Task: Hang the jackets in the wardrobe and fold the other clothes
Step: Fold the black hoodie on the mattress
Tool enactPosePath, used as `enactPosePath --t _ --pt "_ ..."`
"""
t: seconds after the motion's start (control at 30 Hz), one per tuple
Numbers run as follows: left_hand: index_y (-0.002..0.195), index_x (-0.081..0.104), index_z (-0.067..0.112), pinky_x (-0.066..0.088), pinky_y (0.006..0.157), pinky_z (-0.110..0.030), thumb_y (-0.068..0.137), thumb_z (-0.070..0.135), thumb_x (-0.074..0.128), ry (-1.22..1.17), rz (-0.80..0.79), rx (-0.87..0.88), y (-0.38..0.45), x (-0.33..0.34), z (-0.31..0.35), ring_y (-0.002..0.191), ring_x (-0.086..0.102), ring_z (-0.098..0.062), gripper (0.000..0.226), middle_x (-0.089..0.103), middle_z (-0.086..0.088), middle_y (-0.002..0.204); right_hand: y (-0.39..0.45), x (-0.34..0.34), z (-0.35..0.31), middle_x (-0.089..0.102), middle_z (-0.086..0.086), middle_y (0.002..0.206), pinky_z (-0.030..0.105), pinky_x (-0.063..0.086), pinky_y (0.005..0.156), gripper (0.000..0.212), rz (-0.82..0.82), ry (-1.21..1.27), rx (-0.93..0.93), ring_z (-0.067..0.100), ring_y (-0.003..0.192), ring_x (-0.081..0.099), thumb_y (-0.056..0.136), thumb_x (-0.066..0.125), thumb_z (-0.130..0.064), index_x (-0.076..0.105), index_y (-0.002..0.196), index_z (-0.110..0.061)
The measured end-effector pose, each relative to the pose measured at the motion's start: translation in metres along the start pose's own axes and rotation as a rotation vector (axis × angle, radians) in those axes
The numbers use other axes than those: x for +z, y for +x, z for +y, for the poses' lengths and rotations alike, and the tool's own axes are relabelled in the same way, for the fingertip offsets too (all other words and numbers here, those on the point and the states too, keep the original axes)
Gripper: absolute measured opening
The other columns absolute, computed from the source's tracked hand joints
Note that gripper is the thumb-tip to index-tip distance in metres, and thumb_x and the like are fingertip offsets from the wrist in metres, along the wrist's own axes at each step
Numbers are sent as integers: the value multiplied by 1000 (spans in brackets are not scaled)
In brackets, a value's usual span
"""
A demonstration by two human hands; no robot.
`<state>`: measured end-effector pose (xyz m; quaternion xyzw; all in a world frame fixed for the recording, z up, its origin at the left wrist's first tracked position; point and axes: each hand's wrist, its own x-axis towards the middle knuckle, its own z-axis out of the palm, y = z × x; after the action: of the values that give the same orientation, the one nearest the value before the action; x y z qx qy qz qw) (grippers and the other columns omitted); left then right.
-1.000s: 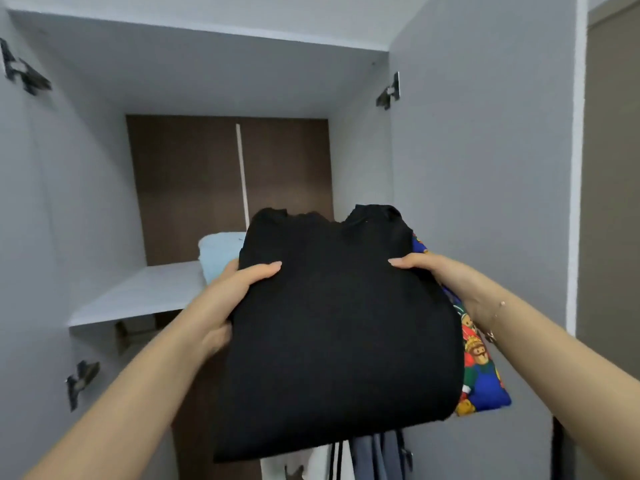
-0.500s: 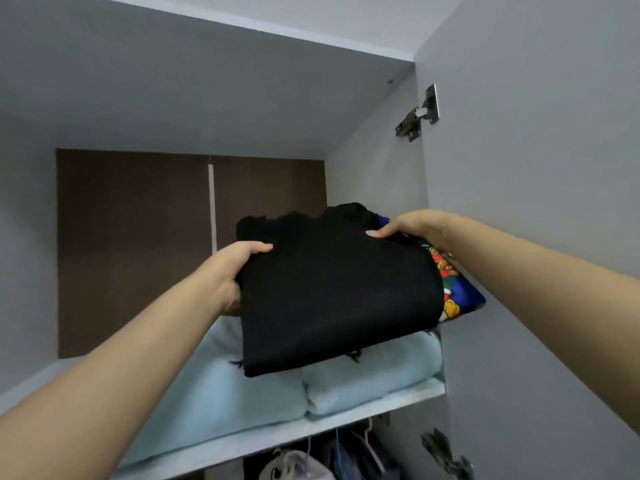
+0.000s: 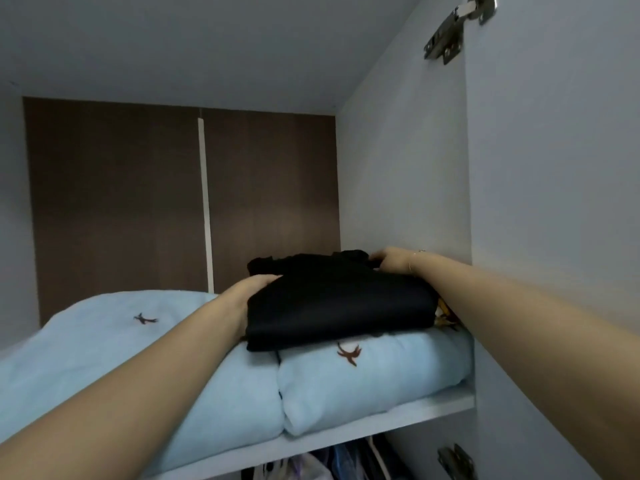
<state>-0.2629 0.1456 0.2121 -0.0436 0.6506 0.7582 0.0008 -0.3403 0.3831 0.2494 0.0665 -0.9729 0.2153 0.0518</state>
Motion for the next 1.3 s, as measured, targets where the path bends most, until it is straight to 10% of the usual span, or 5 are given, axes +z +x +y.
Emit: enactPosePath --t 0.33,0.57,0.9,1.07,1.3 --pt "52 70 10 47 39 -19 81 17 65 33 -70 13 -27 -39 -14 40 60 -15 30 61 -7 53 -19 20 -12 35 17 152 33 37 104 49 -111 149 16 31 137 40 102 42 -7 29 149 -2" --pt "102 61 1 49 67 -27 97 12 54 234 139 25 -24 -72 15 71 59 -20 14 61 -11 86 -26 17 -56 55 18 134 34 47 91 37 94 110 -20 32 122 55 99 48 -7 51 134 1" --pt "87 59 4 53 46 -21 98 15 55 209 32 24 -32 -50 5 63 66 -17 16 66 -10 81 -36 14 -23 50 17 141 34 41 103 40 16 -72 67 31 128 50 102 45 -15 46 139 0" --pt "149 33 14 34 110 -39 95 23 61 935 277 292 -34 -35 57 139 38 -30 62 35 -13 154 -60 -15 -55 30 8 157 38 20 117 58 57 -25 -166 26 144 28 103 39 -43 30 152 -14" --pt "157 -1 16 2 122 -49 106 40 11 1667 -123 207 -11 23 -1 151 -6 -31 58 -9 -10 163 -65 46 -52 8 -3 163 33 0 119 59 -127 65 -238 17 150 6 103 26 -51 13 156 -26"
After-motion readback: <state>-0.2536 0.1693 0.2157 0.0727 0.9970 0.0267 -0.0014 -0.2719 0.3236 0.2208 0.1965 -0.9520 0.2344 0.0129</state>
